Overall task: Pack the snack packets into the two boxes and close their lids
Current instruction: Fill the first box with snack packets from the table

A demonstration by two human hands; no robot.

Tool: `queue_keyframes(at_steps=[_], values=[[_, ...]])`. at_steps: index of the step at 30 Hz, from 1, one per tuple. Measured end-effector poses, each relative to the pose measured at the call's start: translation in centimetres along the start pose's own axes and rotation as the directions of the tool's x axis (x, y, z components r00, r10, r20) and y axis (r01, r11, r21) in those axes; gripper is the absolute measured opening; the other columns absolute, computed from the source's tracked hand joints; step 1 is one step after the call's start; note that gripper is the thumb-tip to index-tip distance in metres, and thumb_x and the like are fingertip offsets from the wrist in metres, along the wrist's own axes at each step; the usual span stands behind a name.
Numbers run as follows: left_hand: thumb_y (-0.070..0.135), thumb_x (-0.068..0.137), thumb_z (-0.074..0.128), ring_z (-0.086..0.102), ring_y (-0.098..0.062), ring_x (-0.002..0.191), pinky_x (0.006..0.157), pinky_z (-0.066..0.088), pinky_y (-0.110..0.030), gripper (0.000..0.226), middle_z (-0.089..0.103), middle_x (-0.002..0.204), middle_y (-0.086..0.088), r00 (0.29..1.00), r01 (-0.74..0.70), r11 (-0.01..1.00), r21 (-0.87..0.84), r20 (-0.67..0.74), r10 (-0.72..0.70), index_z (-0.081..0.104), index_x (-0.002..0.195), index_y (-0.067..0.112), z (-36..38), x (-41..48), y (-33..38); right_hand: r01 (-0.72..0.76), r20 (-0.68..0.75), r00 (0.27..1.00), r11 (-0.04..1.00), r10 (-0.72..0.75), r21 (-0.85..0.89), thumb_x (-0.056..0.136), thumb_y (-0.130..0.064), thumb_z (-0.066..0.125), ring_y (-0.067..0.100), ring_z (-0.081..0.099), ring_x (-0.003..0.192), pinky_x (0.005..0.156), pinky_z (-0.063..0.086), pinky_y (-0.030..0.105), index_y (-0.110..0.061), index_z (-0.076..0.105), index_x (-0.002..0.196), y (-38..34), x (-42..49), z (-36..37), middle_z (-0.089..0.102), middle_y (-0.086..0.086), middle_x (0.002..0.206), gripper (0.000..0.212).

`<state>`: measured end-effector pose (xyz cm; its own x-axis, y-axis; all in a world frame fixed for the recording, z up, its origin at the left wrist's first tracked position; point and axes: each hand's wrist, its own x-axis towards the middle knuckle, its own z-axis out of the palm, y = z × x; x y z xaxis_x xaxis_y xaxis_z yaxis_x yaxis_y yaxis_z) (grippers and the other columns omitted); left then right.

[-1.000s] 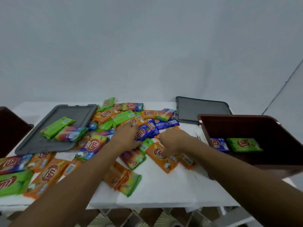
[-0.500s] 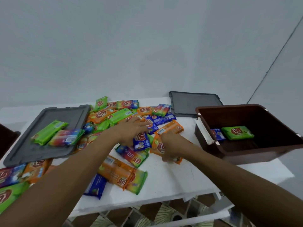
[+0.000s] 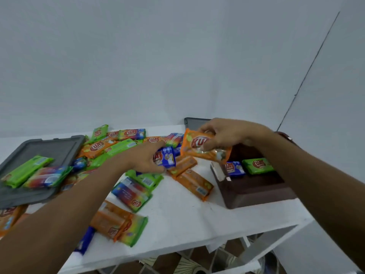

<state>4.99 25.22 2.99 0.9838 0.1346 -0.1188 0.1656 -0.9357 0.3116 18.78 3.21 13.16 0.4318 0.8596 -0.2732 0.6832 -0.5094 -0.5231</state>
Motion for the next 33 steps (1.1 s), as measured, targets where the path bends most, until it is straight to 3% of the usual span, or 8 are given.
queue_keyframes(at_steps=[4, 9, 12, 15, 18, 22, 29, 33], values=[[0.069, 0.083, 0.052, 0.062, -0.017, 0.091, 0.079, 0.049, -0.038, 0.059, 0.064, 0.105, 0.003, 0.998, -0.029, 0.992, -0.126, -0.058, 0.022, 0.048, 0.121, 0.024, -2.5, 2.7, 6.0, -0.065, -0.038, 0.997, 0.998, 0.064, -0.012, 0.084, -0.018, 0.072, 0.012, 0.07, 0.073, 0.062, 0.054, 0.025, -0.027, 0.059, 0.105, 5.8, -2.6, -4.5, 0.071, -0.004, 0.093, 0.026], [0.028, 0.101, 0.041, 0.059, -0.028, 0.088, 0.082, 0.045, -0.041, 0.013, 0.065, 0.097, -0.011, 0.991, -0.1, 0.983, -0.155, -0.107, 0.084, 0.044, 0.108, 0.018, -4.5, 7.1, 14.1, -0.141, 0.011, 0.99, 0.989, 0.142, -0.047, 0.087, -0.011, 0.067, 0.023, 0.072, 0.081, 0.075, 0.059, 0.04, -0.024, 0.059, 0.107, 14.2, -4.4, -7.1, 0.073, 0.005, 0.096, 0.025], [0.028, 0.101, 0.042, 0.054, -0.02, 0.077, 0.076, 0.043, -0.039, 0.011, 0.06, 0.088, -0.001, 0.985, -0.169, 0.964, -0.205, -0.07, 0.158, 0.044, 0.107, 0.019, -4.3, 9.5, 18.0, -0.116, 0.098, 0.986, 0.98, 0.133, -0.159, 0.086, -0.006, 0.063, 0.013, 0.069, 0.077, 0.07, 0.056, 0.03, -0.024, 0.06, 0.107, 17.8, -4.4, -6.8, 0.071, -0.001, 0.094, 0.028], [0.02, 0.101, 0.047, 0.051, -0.015, 0.074, 0.069, 0.042, -0.033, 0.008, 0.056, 0.087, 0.001, 0.97, -0.183, 0.969, -0.167, 0.132, 0.206, 0.045, 0.108, 0.016, -1.6, 12.1, 21.2, -0.039, 0.244, 0.962, 0.944, 0.124, -0.329, 0.087, -0.006, 0.059, 0.019, 0.065, 0.093, 0.083, 0.055, 0.035, -0.028, 0.061, 0.113, 20.3, -3.8, -5.3, 0.067, -0.002, 0.107, 0.034], [0.02, 0.097, 0.052, 0.054, -0.019, 0.075, 0.065, 0.042, -0.035, 0.012, 0.058, 0.092, -0.006, 0.912, -0.125, 0.992, -0.029, 0.39, 0.126, 0.044, 0.104, 0.015, 2.8, 14.4, 23.1, 0.037, 0.359, 0.923, 0.898, 0.137, -0.439, 0.089, -0.003, 0.056, 0.021, 0.057, 0.109, 0.094, 0.049, 0.035, -0.024, 0.058, 0.129, 21.9, -3.3, -3.4, 0.058, 0.002, 0.127, 0.045], [0.018, 0.096, 0.055, 0.049, -0.017, 0.075, 0.064, 0.04, -0.033, 0.015, 0.053, 0.088, 0.001, 0.831, -0.029, 0.996, 0.085, 0.556, -0.024, 0.047, 0.108, 0.015, 7.0, 15.1, 23.4, 0.058, 0.389, 0.91, 0.883, 0.145, -0.466, 0.088, -0.007, 0.063, 0.019, 0.05, 0.102, 0.084, 0.045, 0.031, -0.028, 0.057, 0.125, 23.7, -3.1, -1.9, 0.051, -0.001, 0.116, 0.042], [0.017, 0.092, 0.063, 0.057, -0.015, 0.104, 0.088, 0.045, -0.029, 0.024, 0.064, 0.118, 0.0, 0.882, -0.023, 0.995, 0.101, 0.47, -0.027, 0.068, 0.115, 0.017, 7.7, 14.4, 22.6, 0.134, 0.414, 0.909, 0.907, 0.048, -0.398, 0.088, -0.004, 0.06, 0.003, 0.05, 0.081, 0.088, 0.048, 0.029, -0.02, 0.069, 0.115, 25.0, -2.9, -2.0, 0.052, -0.02, 0.081, 0.033], [0.019, 0.092, 0.062, 0.056, -0.018, 0.107, 0.091, 0.049, -0.035, 0.025, 0.062, 0.117, -0.002, 0.907, -0.023, 0.99, 0.14, 0.42, -0.038, 0.067, 0.116, 0.021, 7.9, 14.7, 22.3, 0.151, 0.345, 0.938, 0.914, -0.013, -0.376, 0.09, -0.001, 0.054, 0.004, 0.051, 0.081, 0.087, 0.049, 0.03, -0.02, 0.073, 0.101, 25.3, -2.5, -2.7, 0.057, -0.016, 0.084, 0.03]])
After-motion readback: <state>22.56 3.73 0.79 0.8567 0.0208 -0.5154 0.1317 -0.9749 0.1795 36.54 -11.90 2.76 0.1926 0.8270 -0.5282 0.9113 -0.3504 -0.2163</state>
